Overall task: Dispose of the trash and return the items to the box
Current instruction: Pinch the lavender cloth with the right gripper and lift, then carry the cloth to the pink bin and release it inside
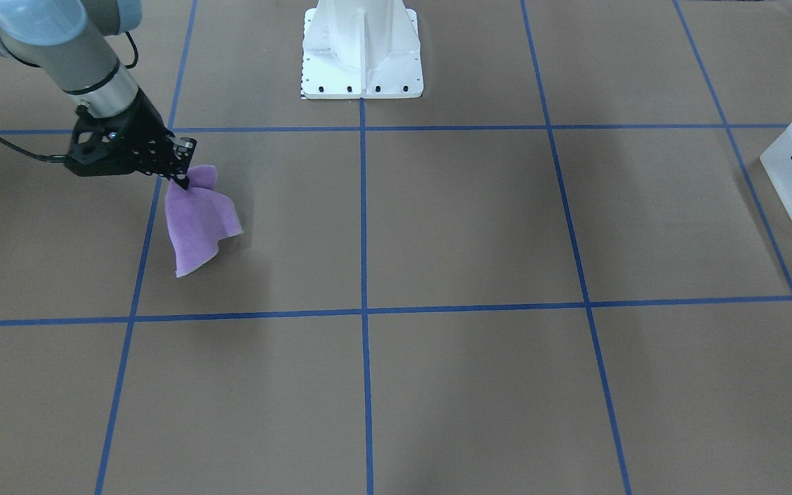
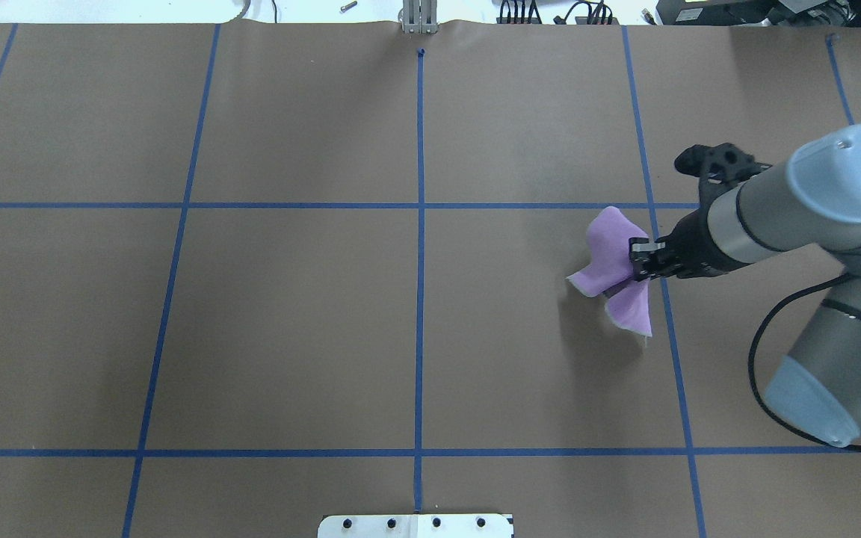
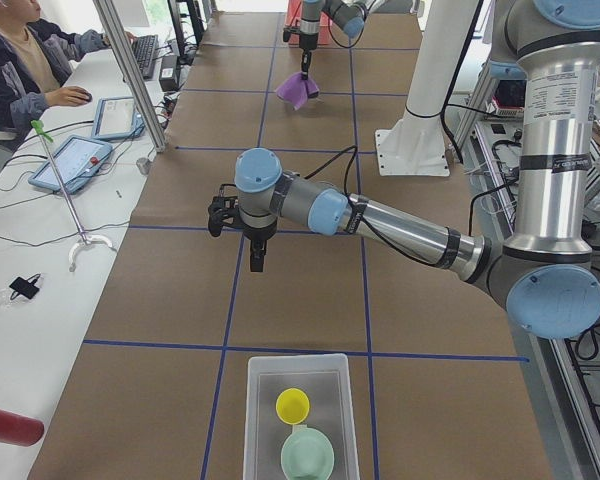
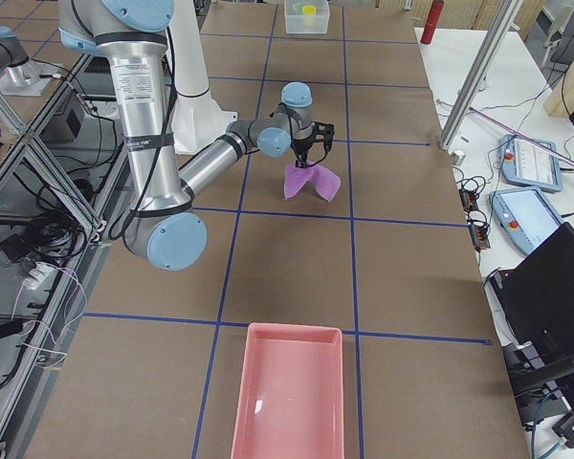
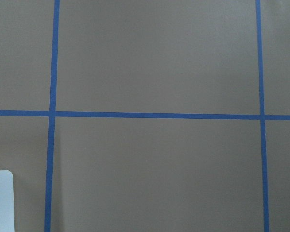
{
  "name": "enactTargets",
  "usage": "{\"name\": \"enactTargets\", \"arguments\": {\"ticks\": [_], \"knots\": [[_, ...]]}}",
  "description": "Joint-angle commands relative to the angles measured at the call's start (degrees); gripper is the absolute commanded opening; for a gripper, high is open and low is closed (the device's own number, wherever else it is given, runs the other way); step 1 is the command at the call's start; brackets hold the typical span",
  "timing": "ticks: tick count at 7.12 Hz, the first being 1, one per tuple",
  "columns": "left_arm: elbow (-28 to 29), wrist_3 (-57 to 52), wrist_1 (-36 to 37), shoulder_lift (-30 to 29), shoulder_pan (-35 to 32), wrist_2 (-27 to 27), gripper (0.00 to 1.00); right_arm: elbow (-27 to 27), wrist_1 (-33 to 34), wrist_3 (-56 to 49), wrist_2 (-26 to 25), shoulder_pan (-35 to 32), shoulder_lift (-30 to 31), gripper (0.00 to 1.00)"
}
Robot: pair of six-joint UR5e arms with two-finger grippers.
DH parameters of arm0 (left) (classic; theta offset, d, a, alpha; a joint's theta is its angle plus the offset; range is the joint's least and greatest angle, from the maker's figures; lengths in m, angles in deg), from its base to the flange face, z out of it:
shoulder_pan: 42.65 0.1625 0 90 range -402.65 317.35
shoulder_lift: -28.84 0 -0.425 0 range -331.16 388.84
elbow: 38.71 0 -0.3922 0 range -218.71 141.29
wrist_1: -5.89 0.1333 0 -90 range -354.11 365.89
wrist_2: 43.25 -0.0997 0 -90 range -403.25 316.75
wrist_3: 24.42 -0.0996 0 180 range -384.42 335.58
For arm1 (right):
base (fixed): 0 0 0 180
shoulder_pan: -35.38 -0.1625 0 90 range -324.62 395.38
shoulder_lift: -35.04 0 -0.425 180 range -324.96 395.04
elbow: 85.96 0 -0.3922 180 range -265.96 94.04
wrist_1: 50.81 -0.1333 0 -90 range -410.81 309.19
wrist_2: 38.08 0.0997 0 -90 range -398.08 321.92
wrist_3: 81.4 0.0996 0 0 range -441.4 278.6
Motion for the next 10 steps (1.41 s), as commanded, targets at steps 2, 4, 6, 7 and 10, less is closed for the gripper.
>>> {"name": "enactTargets", "arguments": {"ticks": [2,4,6,7,10], "knots": [[0.85,-0.10,-1.14,0.07,0.00,-0.09,0.98,4.02,3.31,-19.81,9.58,-18.03,14.55,0.00],[0.86,-0.10,-1.15,0.07,0.00,-0.09,0.98,-0.53,4.53,-40.10,12.85,-32.96,20.56,0.00],[0.86,-0.10,-1.15,0.07,0.00,-0.09,0.98,-3.70,16.42,-62.06,14.72,-45.73,20.58,0.00],[0.86,-0.18,-1.15,0.07,0.00,-0.09,0.98,-5.98,18.58,-69.66,14.28,-50.83,20.32,0.00],[0.77,-0.18,-1.23,0.07,0.00,-0.09,0.98,-14.39,17.90,-79.37,11.38,-55.63,20.23,0.00]]}}
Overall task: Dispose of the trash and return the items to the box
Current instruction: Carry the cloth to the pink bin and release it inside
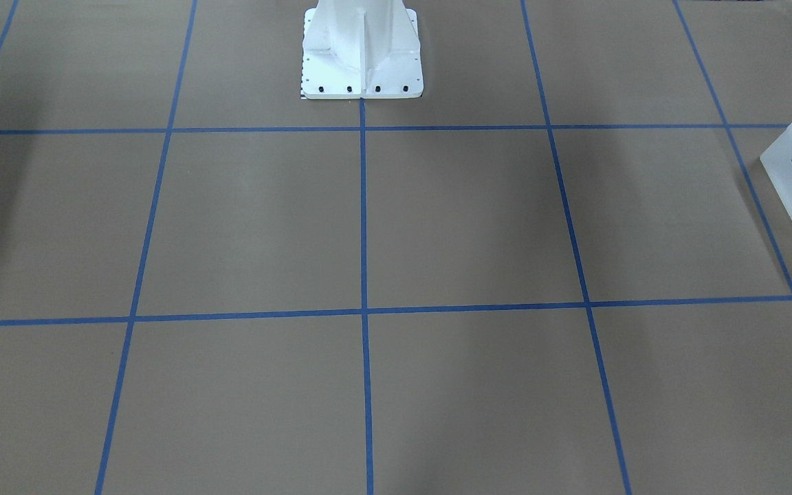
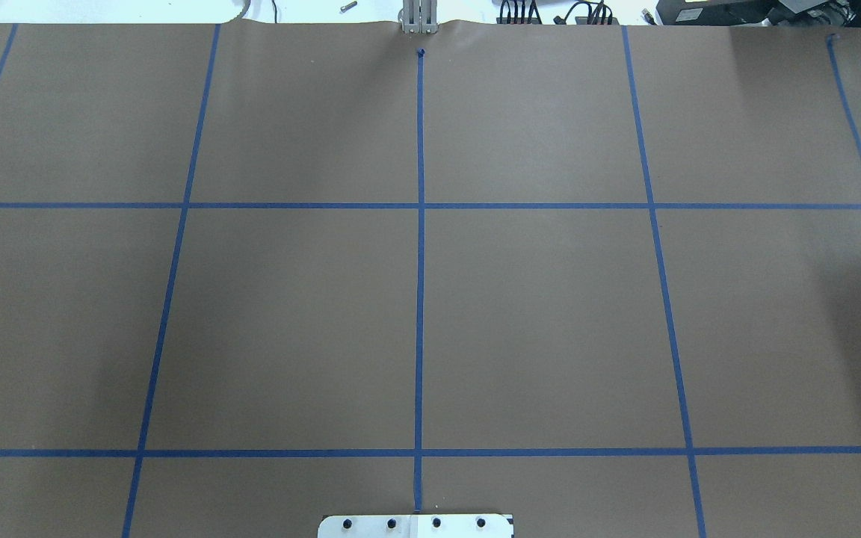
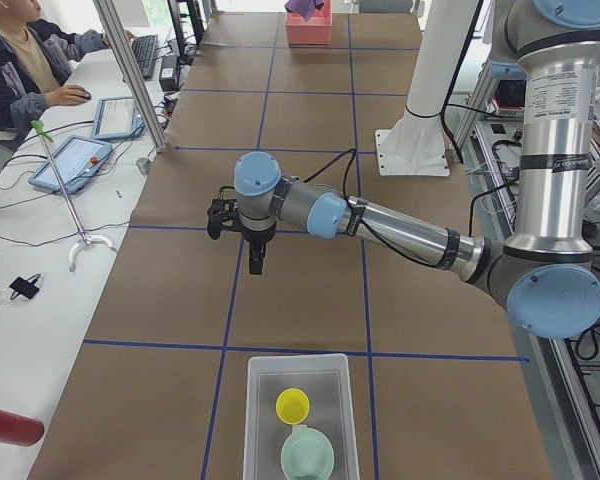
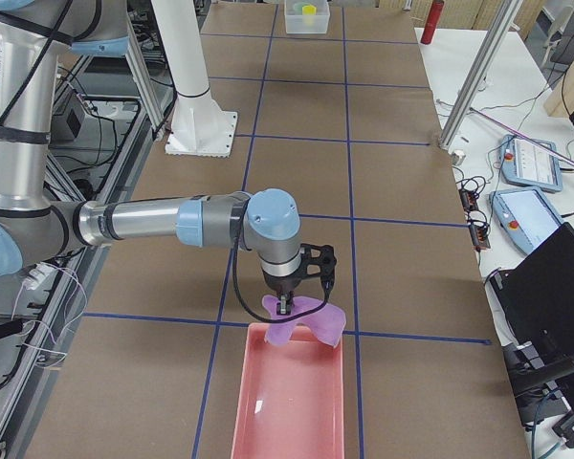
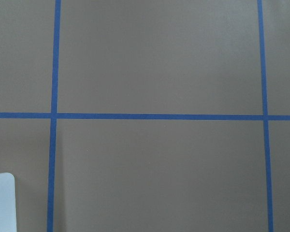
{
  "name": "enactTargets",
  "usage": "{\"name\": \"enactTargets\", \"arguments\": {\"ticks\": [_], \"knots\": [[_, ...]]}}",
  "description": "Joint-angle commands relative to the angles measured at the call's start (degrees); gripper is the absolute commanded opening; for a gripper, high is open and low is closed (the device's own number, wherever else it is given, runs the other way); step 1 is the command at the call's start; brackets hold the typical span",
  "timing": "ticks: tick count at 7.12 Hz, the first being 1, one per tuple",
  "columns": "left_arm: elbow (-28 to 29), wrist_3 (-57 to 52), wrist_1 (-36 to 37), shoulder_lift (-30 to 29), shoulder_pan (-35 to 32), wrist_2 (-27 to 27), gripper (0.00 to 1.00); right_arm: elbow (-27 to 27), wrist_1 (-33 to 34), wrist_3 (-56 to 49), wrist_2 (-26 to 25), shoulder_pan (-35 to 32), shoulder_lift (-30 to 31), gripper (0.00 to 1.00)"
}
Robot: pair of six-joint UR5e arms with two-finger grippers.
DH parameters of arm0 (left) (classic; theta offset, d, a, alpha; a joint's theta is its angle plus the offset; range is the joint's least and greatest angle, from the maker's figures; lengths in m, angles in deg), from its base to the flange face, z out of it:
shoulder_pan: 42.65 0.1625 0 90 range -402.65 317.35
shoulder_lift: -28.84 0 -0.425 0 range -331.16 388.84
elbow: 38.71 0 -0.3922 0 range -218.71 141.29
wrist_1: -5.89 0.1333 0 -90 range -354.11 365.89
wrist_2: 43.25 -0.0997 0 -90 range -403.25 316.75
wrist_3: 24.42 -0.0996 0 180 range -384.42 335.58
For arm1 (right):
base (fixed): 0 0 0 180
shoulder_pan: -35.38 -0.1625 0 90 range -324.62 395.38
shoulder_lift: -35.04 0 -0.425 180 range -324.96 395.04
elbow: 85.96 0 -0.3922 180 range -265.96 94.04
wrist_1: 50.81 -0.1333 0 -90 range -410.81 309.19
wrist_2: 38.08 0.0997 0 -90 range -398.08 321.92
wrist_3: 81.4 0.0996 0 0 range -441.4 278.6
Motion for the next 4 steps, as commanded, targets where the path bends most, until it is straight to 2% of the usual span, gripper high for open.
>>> {"name": "enactTargets", "arguments": {"ticks": [1,2,4], "knots": [[-0.47,0.08,-0.92,1.39,0.03,0.00,0.98,-7.80,-0.67,-6.07,-0.72,-1.40,-0.41,0.00],[-0.04,0.08,-4.32,3.15,0.03,0.00,0.98,-11.14,-1.98,-6.96,-0.72,-1.40,-0.67,0.00],[-0.04,0.17,-4.89,3.60,0.03,-0.09,0.98,-20.00,-12.65,-6.53,-0.72,-1.40,-0.68,0.00]]}}
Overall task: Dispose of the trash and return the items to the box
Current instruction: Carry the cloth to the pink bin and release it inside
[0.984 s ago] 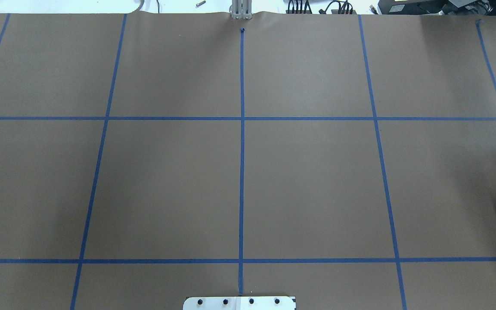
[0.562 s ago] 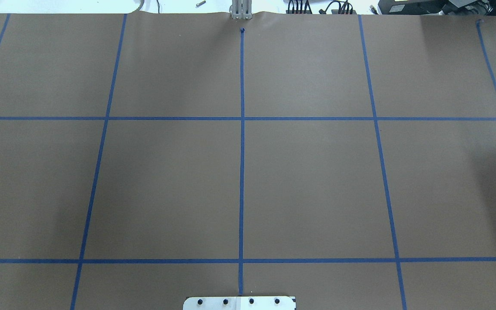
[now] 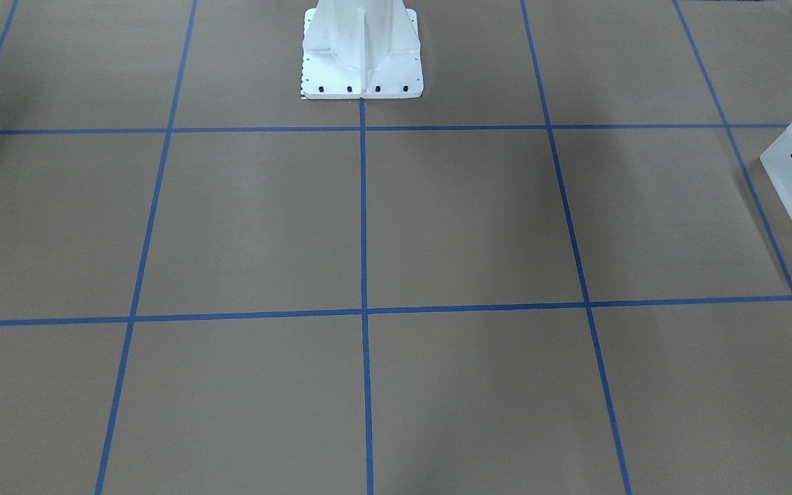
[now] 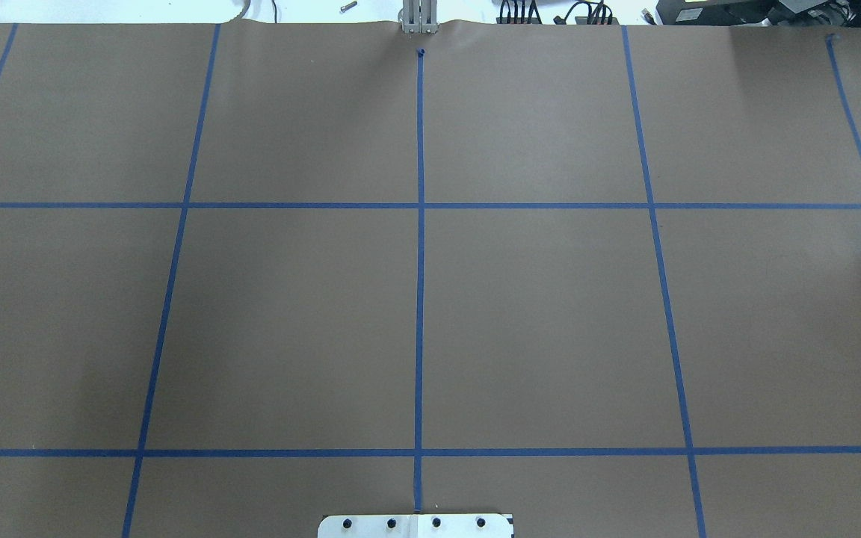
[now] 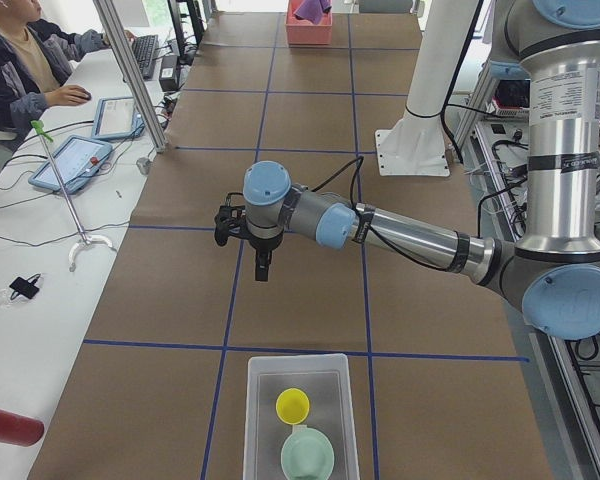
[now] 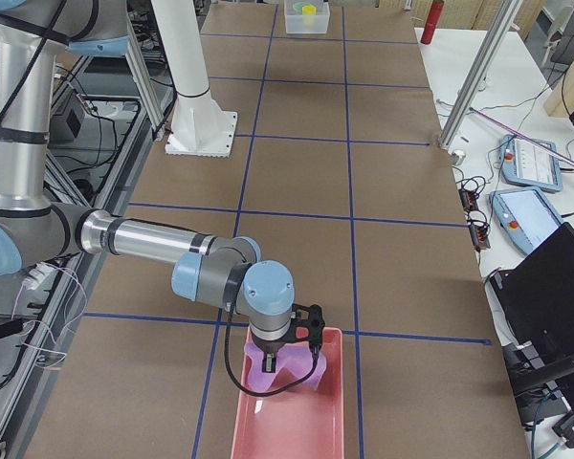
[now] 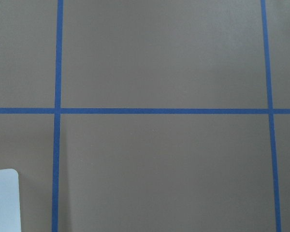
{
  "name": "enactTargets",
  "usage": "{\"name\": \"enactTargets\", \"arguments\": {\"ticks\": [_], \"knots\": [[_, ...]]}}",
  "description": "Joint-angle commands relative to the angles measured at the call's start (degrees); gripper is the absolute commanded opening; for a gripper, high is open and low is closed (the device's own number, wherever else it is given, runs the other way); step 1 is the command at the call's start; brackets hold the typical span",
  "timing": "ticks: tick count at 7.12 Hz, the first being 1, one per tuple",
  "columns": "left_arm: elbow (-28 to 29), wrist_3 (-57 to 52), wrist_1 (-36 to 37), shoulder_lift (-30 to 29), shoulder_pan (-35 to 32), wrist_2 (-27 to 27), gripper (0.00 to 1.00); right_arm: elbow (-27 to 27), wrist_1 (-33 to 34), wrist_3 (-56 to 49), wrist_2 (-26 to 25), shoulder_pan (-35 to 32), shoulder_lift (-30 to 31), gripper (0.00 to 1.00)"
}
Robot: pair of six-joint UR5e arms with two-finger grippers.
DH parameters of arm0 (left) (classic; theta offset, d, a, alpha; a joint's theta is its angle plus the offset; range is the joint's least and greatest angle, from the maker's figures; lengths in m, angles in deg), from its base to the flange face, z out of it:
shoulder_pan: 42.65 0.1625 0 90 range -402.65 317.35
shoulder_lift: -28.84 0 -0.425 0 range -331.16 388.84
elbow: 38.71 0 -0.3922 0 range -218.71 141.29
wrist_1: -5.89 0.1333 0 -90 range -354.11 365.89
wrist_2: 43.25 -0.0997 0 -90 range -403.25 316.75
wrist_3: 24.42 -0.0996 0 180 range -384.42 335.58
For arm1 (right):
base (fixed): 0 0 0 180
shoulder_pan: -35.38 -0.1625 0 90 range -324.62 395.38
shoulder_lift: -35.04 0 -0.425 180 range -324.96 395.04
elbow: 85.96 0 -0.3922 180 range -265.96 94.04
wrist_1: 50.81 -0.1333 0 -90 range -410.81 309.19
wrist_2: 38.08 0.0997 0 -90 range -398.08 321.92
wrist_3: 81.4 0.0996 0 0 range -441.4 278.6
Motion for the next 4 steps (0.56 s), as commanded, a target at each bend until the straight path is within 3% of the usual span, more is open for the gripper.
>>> {"name": "enactTargets", "arguments": {"ticks": [1,3,4], "knots": [[0.05,-0.05,-0.60,0.52,0.00,-0.07,0.98,-7.72,-10.39,0.47,-0.18,-0.03,-0.14,0.00],[0.05,-0.05,-0.77,1.30,0.00,-0.07,0.98,-8.35,-9.91,0.56,-0.79,0.14,-1.79,0.00],[0.05,-0.05,-0.77,1.31,0.00,-0.07,0.98,-10.35,-9.82,0.65,-0.89,0.14,-3.46,0.36]]}}
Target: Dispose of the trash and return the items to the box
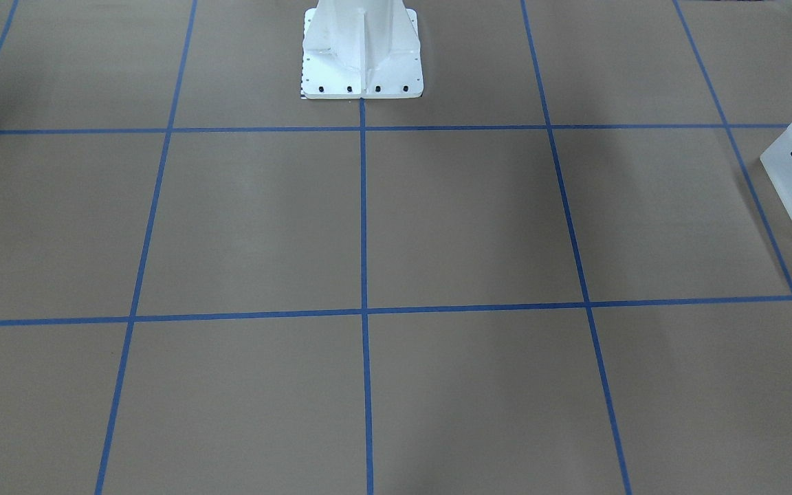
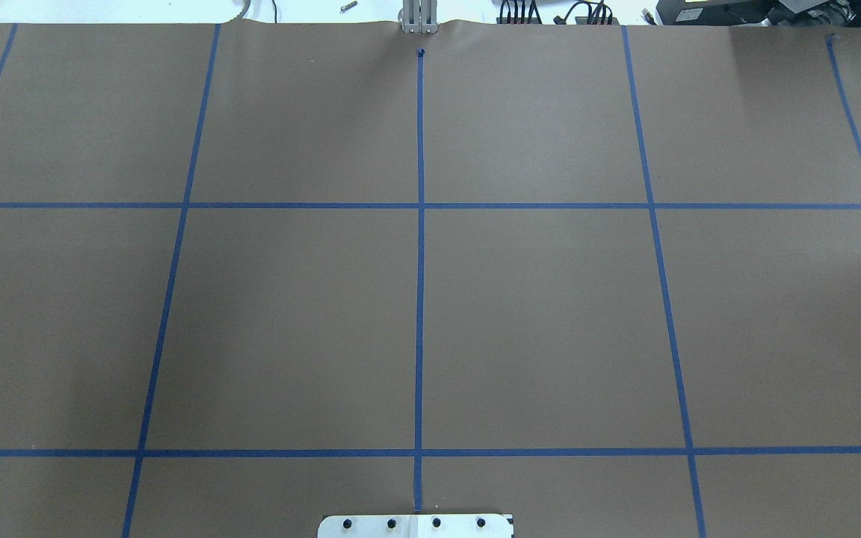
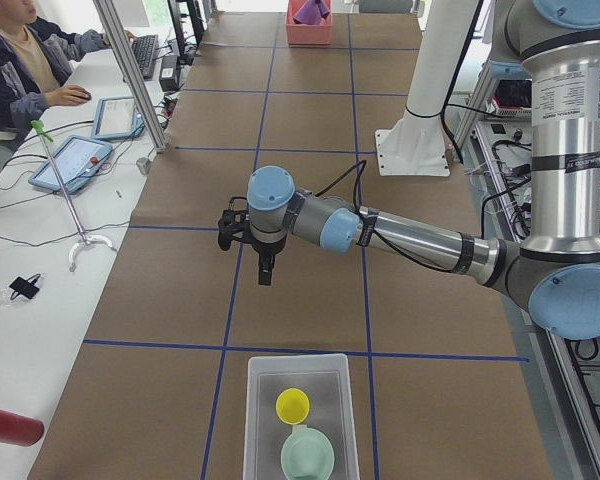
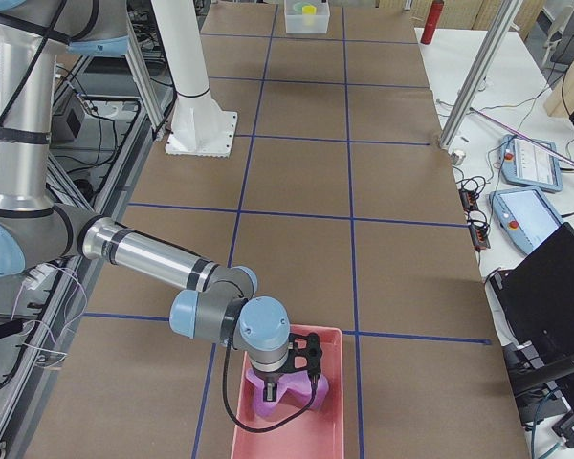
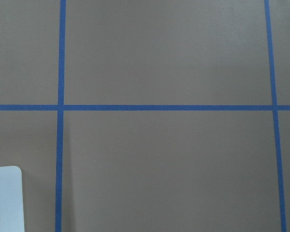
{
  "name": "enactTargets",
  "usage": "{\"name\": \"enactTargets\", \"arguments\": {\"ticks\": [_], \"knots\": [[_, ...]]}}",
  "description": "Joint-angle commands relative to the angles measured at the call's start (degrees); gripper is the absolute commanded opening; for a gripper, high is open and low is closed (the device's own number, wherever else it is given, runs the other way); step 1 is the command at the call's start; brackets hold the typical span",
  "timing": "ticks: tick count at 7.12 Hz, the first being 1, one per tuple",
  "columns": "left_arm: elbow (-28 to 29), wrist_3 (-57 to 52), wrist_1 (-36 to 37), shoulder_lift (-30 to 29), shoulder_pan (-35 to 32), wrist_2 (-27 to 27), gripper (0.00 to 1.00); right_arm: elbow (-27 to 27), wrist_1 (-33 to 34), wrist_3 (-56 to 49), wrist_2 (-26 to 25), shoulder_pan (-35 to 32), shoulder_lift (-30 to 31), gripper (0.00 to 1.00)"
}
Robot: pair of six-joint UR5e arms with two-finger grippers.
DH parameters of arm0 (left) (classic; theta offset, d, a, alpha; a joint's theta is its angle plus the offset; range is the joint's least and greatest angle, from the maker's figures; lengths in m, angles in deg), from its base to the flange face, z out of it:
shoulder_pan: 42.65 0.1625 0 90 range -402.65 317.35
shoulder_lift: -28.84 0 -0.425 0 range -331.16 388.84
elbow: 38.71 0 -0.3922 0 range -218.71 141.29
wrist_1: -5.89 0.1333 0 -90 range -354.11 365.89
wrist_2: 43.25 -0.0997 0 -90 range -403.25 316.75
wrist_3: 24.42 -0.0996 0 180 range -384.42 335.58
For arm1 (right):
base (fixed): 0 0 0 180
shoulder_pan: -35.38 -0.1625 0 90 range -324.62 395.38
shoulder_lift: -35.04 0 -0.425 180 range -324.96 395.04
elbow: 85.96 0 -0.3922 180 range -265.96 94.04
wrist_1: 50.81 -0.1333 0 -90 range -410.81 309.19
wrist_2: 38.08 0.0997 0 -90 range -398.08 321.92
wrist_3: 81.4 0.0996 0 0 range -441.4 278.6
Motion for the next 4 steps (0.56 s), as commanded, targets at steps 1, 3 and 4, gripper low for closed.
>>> {"name": "enactTargets", "arguments": {"ticks": [1,3,4], "knots": [[0.09,-0.09,-0.06,0.15,0.00,-0.09,0.98,-4.48,-0.50,0.29,-0.02,0.05,-3.42,0.96],[0.26,-6.36,0.02,0.40,-0.26,-3.13,0.98,-4.07,0.28,2.21,0.59,0.05,-5.89,1.00],[0.79,-11.64,0.46,0.67,-0.44,-6.12,0.98,-3.81,0.29,3.88,2.77,0.05,-7.29,1.00]]}}
